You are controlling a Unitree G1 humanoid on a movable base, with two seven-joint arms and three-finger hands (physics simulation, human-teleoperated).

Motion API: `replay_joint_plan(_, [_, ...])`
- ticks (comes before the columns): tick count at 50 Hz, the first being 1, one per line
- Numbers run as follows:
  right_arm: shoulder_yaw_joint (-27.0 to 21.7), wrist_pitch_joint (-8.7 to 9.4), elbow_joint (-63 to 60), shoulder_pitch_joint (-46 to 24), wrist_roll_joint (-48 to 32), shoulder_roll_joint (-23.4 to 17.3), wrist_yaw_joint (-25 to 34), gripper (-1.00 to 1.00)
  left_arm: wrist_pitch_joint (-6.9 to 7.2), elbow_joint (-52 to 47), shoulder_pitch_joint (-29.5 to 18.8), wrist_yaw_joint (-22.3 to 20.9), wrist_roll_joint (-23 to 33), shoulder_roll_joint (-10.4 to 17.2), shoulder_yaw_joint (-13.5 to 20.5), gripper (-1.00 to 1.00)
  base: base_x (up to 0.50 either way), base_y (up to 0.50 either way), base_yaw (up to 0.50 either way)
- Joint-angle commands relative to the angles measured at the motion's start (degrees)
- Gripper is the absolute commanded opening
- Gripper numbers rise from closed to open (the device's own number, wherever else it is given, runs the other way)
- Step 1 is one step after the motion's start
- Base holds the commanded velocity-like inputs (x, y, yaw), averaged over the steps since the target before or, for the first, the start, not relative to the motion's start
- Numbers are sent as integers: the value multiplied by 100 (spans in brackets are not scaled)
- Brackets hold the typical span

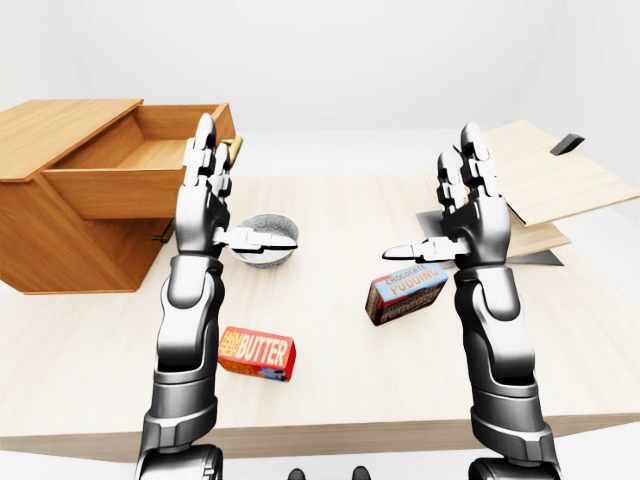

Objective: Close the top drawer of the cabinet.

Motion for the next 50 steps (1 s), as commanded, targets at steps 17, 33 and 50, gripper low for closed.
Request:
replay_joint_plan(17, [-3,0,-55,27,-20,4,26,100,0,2096,-834,178,1633,434,-55,100,0,0,0])
replay_joint_plan(33, [9,0,24,47,-40,15,29,100,0,3715,-1641,1070,2587,792,-4,100,0,0,0])
replay_joint_plan(50, [-19,0,20,94,-31,-6,75,100,0,4988,-2133,1842,3141,1308,104,100,0,0,0])
